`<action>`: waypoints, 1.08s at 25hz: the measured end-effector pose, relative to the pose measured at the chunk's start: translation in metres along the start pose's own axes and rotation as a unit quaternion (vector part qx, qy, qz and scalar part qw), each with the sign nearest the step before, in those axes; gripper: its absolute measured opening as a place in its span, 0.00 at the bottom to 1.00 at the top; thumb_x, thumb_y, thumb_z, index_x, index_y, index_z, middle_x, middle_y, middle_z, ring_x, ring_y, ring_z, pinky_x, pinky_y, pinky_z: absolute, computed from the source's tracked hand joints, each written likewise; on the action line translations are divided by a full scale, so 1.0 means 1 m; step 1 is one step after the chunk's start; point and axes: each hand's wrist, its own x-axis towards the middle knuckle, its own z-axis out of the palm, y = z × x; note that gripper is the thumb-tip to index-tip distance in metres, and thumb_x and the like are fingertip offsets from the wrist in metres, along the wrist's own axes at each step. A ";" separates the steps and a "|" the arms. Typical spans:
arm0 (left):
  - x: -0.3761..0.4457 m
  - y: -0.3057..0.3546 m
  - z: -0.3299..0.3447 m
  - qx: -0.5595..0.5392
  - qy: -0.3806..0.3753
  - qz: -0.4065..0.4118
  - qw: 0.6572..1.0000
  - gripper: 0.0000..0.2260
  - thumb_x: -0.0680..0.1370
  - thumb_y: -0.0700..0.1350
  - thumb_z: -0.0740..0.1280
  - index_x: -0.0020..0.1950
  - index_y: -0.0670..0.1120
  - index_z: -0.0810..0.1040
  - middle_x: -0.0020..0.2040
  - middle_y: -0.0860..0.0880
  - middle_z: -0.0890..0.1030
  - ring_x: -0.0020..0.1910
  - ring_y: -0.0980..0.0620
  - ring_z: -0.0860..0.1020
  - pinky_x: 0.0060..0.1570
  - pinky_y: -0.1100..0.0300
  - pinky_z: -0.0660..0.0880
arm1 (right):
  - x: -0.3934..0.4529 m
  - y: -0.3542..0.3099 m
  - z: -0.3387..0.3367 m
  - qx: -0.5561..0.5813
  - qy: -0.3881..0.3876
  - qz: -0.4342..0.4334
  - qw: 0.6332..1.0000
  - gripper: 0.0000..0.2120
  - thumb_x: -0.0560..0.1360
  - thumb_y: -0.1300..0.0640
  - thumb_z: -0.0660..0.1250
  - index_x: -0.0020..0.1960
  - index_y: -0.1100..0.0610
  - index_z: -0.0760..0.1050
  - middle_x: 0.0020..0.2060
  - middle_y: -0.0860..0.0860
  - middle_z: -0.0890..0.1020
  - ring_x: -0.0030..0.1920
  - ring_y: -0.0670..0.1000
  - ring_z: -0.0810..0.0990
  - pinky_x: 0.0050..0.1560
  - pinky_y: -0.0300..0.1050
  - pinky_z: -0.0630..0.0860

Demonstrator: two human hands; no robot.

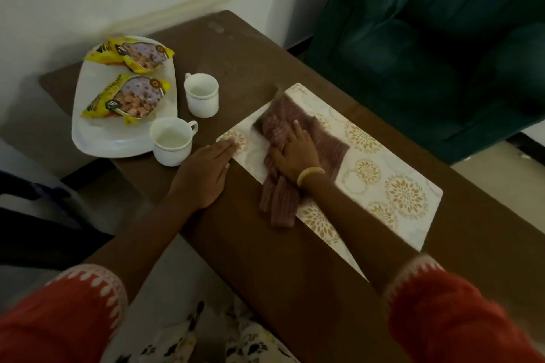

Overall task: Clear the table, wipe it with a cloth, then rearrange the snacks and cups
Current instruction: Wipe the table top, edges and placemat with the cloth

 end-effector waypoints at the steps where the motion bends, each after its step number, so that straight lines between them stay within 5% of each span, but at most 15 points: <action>1: -0.001 0.001 -0.001 -0.005 -0.003 -0.003 1.000 0.23 0.78 0.46 0.54 0.73 0.43 0.67 0.72 0.45 0.70 0.70 0.47 0.69 0.70 0.51 0.65 | -0.026 -0.015 0.006 -0.015 -0.002 -0.058 0.998 0.30 0.78 0.42 0.46 0.78 0.49 0.48 0.78 0.52 0.54 0.77 0.60 0.48 0.75 0.62 0.52; 4: 0.004 0.006 -0.003 -0.009 -0.008 0.012 1.000 0.22 0.76 0.45 0.57 0.67 0.37 0.73 0.65 0.38 0.76 0.64 0.40 0.75 0.66 0.47 0.69 | -0.081 -0.033 0.022 -0.046 -0.025 -0.189 0.981 0.30 0.77 0.43 0.45 0.78 0.47 0.50 0.78 0.50 0.51 0.78 0.59 0.47 0.74 0.56 0.46; 7: 0.037 0.010 -0.003 0.014 -0.019 -0.003 1.000 0.17 0.76 0.39 0.62 0.63 0.36 0.75 0.62 0.37 0.77 0.61 0.38 0.76 0.64 0.47 0.69 | -0.074 -0.013 0.020 -0.039 -0.021 -0.197 0.979 0.29 0.77 0.42 0.45 0.77 0.48 0.55 0.77 0.46 0.51 0.78 0.55 0.48 0.75 0.54 0.46; 15: 0.148 0.016 0.043 -0.018 -0.036 0.003 0.999 0.19 0.81 0.46 0.56 0.73 0.46 0.67 0.76 0.46 0.63 0.75 0.48 0.62 0.72 0.50 0.60 | 0.058 0.090 -0.015 -0.049 0.007 0.024 0.998 0.26 0.82 0.42 0.45 0.78 0.45 0.46 0.78 0.48 0.50 0.78 0.56 0.47 0.76 0.56 0.46; 19: 0.169 0.016 0.055 -0.009 0.021 -0.022 0.999 0.19 0.78 0.47 0.59 0.69 0.49 0.71 0.72 0.46 0.70 0.69 0.48 0.69 0.70 0.50 0.64 | 0.117 0.136 -0.021 -0.066 0.020 0.093 0.993 0.30 0.79 0.40 0.43 0.79 0.48 0.47 0.78 0.50 0.50 0.78 0.59 0.48 0.75 0.59 0.49; 24: 0.169 0.014 0.054 -0.018 0.044 -0.016 0.999 0.19 0.77 0.49 0.59 0.68 0.49 0.72 0.70 0.47 0.72 0.67 0.47 0.71 0.67 0.49 0.66 | 0.162 0.169 -0.042 -0.029 0.015 0.174 0.984 0.28 0.80 0.40 0.47 0.78 0.49 0.53 0.69 0.60 0.69 0.66 0.64 0.70 0.66 0.59 0.65; 27: 0.168 0.014 0.052 -0.025 0.040 -0.014 0.999 0.19 0.77 0.50 0.58 0.68 0.50 0.73 0.70 0.47 0.72 0.67 0.48 0.71 0.67 0.48 0.68 | 0.165 0.171 -0.044 0.010 0.022 0.198 0.980 0.28 0.79 0.40 0.48 0.75 0.50 0.59 0.62 0.61 0.76 0.60 0.64 0.75 0.61 0.58 0.71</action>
